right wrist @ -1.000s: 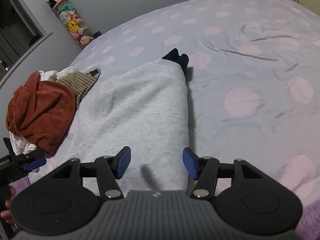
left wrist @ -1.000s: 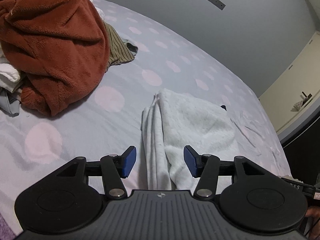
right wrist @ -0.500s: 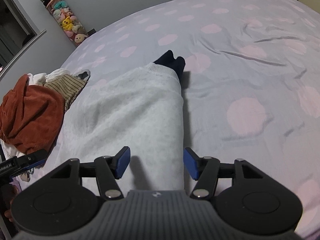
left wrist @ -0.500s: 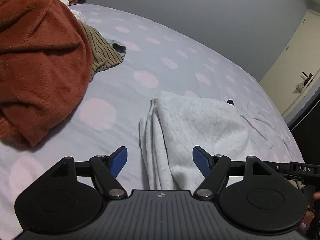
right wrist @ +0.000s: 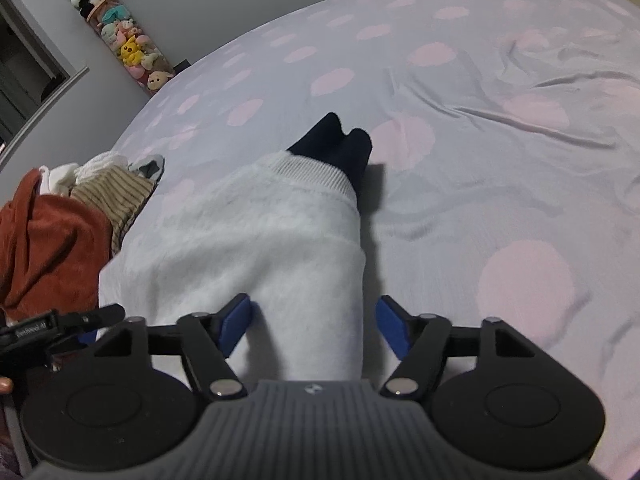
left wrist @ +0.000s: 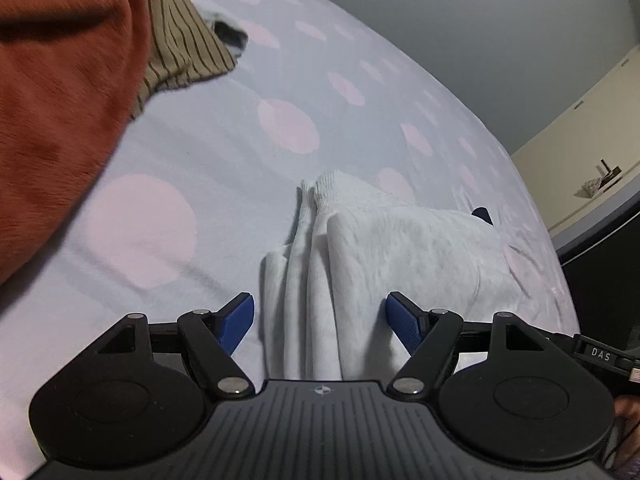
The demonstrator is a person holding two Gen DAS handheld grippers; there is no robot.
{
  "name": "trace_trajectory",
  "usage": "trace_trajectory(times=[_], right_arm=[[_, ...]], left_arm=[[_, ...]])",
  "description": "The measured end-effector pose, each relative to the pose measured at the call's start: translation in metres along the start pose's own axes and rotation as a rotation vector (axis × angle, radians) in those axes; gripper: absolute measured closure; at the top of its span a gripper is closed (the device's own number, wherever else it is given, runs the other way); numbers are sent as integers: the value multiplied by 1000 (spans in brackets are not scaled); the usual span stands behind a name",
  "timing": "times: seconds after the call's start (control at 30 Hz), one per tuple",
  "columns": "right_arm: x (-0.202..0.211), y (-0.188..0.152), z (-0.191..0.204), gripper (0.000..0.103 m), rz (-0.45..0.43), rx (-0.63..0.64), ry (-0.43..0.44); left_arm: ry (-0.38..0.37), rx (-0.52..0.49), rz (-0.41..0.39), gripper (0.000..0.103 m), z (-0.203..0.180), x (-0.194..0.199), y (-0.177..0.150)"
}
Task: Fold clothes
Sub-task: 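Lift the bundle with both grippers and carry it toward the beige mat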
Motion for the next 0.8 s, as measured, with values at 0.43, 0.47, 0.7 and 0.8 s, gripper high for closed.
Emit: trace_trajectory(times=[0.43, 0.47, 0.7, 0.8], right_arm=[[-27, 7, -29, 55, 52, -192, 189], [-26, 8, -27, 57, 51, -189, 191], [-4, 12, -2, 73, -5, -128, 196], [14, 15, 9, 74, -39, -101, 213]], left_arm=[[-33, -15, 48, 65, -11, -16, 3], [-27, -20, 47, 68, -14, -15, 3], [26, -96, -22, 81, -36, 23, 5], [21, -129, -62, 82, -49, 48, 8]])
Point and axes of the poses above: each gripper's, at about its wrist camera, not at the fingertips, and x roughly against the way its jaws point, z to its left, y to its top, the point moved 5 cm from there along -x, roughly the way its jaws point, and after that the axes turned 15 degrees about y, right-handed, at the moved point
